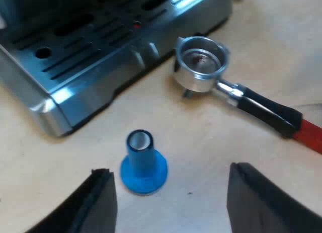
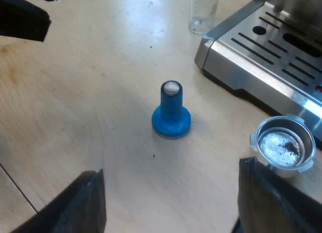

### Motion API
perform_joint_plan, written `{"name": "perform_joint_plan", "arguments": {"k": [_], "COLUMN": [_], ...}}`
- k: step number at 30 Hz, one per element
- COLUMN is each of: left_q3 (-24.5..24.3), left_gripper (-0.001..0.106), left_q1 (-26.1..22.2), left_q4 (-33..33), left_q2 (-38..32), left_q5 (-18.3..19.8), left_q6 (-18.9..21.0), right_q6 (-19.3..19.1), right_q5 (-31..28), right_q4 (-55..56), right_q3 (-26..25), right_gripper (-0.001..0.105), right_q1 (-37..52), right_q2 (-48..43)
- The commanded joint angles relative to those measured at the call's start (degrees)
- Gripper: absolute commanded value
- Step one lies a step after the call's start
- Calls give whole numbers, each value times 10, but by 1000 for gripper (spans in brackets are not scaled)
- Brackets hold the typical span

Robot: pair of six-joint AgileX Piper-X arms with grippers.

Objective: Grind coffee beans and then tamp

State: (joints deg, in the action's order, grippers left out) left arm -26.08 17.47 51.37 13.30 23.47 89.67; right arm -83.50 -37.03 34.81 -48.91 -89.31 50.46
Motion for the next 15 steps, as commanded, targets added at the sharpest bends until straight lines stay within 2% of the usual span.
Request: {"name": "perform_joint_plan", "arguments": {"k": [1, 10, 15], "left_q3": [9, 45, 45], "left_gripper": [51, 51, 60], "left_q1": [4, 4, 4], "left_q4": [-35, -90, -115], "left_q2": [3, 63, 102], "left_q5": [-16, -19, -14], "left_q6": [-2, -2, -2], "right_q6": [-8, -20, -20], "right_q5": [-2, -3, -3], "right_q4": [-14, -71, -90], "right_q3": [-5, -5, -5], "right_gripper": [59, 59, 59], "right_q1": [-1, -1, -1], "right_q2": [-2, 48, 76]}}
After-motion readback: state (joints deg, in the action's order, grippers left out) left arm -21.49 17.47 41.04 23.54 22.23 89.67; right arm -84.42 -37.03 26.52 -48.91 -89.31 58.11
